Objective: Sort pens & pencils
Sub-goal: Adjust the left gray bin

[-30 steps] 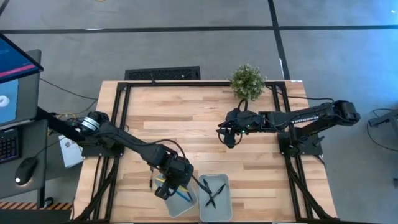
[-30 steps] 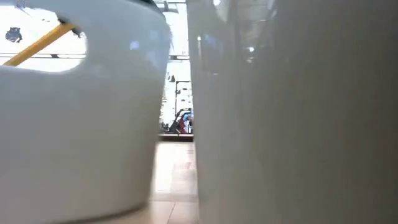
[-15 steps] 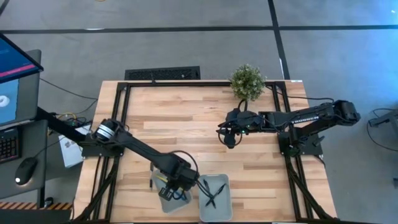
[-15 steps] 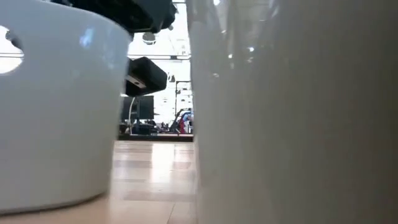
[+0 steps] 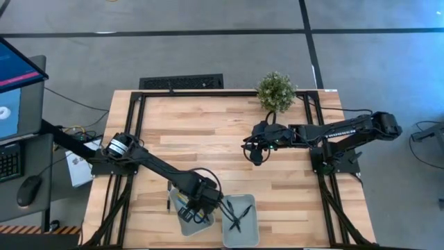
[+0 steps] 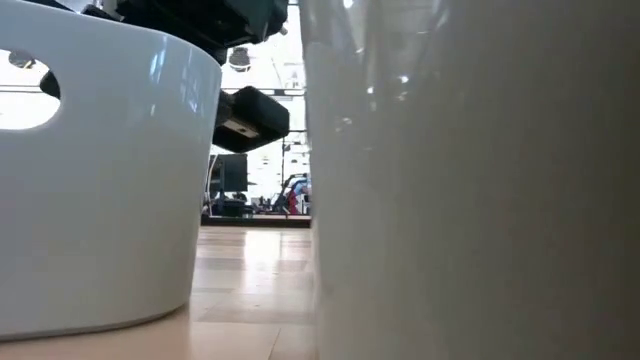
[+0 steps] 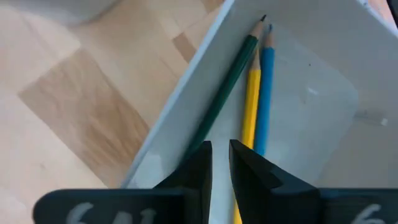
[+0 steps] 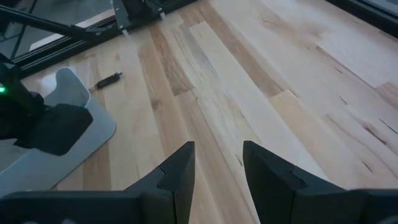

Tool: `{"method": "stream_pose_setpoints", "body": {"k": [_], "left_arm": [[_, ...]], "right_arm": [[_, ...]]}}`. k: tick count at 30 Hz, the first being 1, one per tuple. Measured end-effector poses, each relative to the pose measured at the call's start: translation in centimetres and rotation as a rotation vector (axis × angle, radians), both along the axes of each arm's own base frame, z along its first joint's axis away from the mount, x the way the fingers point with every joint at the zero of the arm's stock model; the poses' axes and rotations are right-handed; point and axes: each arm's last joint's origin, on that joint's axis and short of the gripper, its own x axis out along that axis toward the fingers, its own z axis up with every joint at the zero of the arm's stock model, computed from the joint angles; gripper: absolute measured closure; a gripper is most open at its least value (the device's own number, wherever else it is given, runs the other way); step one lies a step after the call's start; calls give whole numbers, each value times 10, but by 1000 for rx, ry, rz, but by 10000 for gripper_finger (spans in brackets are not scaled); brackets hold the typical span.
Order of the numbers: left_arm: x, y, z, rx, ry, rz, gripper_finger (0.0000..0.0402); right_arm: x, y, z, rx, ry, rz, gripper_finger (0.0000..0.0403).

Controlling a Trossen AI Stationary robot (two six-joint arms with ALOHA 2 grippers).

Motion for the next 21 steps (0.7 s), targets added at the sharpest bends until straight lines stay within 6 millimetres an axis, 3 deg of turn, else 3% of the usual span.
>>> {"method": "stream_pose_setpoints", "body": {"k": [11, 21], "left_arm": [[4, -19, 3, -24, -165, -201, 356], [1, -32, 5, -58, -182, -184, 356]], "right_arm": [[0, 0, 0, 0, 0, 0, 246], [0, 0, 0, 1, 0, 0, 246]]}}
